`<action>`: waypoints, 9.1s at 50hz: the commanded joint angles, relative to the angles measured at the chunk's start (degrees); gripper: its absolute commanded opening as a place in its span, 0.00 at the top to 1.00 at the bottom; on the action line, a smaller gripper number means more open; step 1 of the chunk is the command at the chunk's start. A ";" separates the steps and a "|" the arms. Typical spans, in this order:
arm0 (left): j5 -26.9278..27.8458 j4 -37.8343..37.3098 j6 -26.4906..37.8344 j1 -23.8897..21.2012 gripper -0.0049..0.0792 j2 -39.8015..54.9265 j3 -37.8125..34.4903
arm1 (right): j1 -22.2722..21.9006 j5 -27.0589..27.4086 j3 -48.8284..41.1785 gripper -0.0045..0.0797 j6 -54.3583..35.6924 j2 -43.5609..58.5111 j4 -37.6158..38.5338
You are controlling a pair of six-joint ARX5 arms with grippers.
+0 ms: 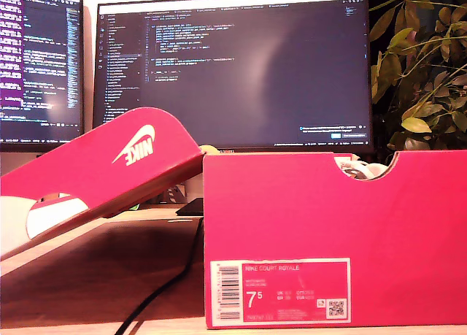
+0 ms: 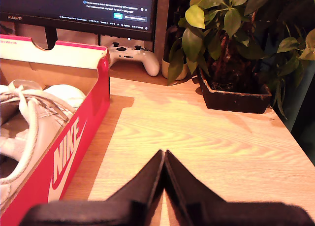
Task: Close the red shoebox by pushing the lid with your left arm and holding the box in place with your right arm
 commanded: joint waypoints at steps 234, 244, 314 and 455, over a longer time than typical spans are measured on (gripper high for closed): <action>53.20 -25.00 -5.66 6.51 0.96 88.89 58.73 | 10.40 -14.08 42.25 0.96 7.52 79.73 -0.72; 56.06 -25.33 -5.97 6.27 0.96 84.26 58.97 | 10.75 -16.52 42.25 0.96 7.54 79.73 -0.74; 55.69 -15.74 -16.81 -11.80 0.96 80.67 63.67 | 12.09 -5.38 42.29 0.96 6.78 79.67 -1.62; 6.08 -7.76 -5.66 -24.96 0.96 72.04 63.67 | 13.77 -16.39 58.64 0.96 3.91 84.32 -21.22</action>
